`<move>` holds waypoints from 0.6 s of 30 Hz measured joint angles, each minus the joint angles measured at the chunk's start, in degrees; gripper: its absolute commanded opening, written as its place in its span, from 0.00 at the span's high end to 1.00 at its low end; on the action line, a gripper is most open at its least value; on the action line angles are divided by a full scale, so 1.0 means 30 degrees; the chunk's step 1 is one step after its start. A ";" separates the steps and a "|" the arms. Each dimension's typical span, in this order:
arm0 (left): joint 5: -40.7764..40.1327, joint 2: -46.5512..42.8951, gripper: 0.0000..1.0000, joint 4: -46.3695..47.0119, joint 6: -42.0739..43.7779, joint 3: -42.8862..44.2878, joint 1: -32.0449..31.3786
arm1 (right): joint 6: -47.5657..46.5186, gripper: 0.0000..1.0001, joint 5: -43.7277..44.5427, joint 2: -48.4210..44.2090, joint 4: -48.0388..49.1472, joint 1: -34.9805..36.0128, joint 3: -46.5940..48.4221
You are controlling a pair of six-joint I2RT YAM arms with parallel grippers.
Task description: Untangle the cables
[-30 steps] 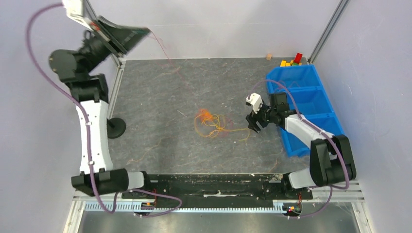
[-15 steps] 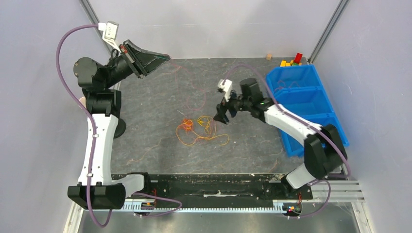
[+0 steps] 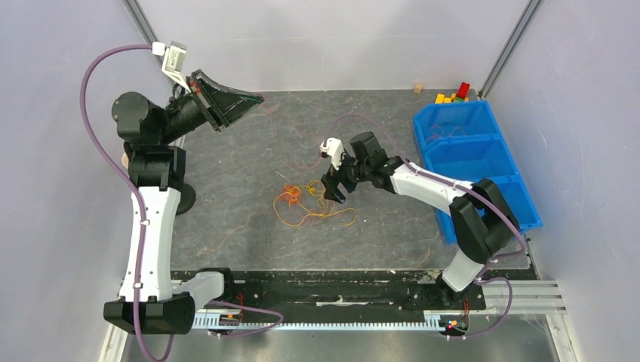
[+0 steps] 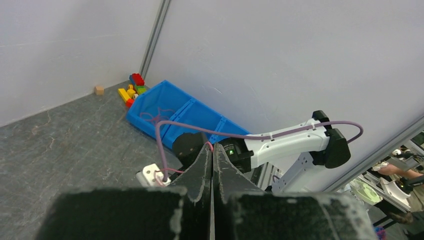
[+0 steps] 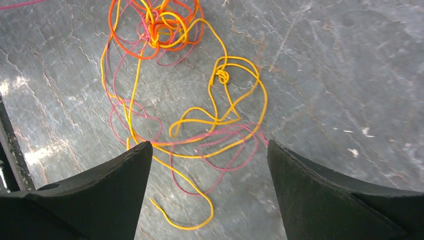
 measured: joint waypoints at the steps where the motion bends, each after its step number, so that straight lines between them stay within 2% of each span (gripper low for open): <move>1: 0.0000 0.0022 0.98 -0.0058 0.0044 0.0000 0.0000 | -0.0313 0.14 -0.0080 -0.0240 -0.0204 -0.0168 0.0000; 5: -0.0015 0.0175 0.98 -0.0146 0.0131 -0.0066 0.0000 | -0.1523 0.15 -0.0750 -0.0481 -0.1151 -0.0736 0.0124; 10: -0.0044 0.0372 0.98 -0.0168 0.0153 -0.0255 0.0000 | -0.2171 0.13 -0.1005 0.1049 -0.1639 -0.0699 0.0656; 11: -0.0051 0.0386 0.98 -0.0189 0.0153 -0.0299 0.0000 | -0.2346 0.16 -0.0976 0.1443 -0.1683 -0.0685 0.0801; 13: -0.0058 0.0423 0.98 -0.0226 0.0160 -0.0299 0.0000 | -0.2754 0.26 -0.0896 0.2259 -0.1807 -0.0663 0.1086; 15: -0.0066 0.0444 0.98 -0.0226 0.0168 -0.0299 0.0000 | -0.3118 0.39 -0.0721 0.2907 -0.1902 -0.0670 0.1246; 18: -0.0095 0.0510 0.98 -0.0270 0.0182 -0.0306 0.0000 | -0.3504 0.73 -0.0299 0.3213 -0.2091 -0.0707 0.1209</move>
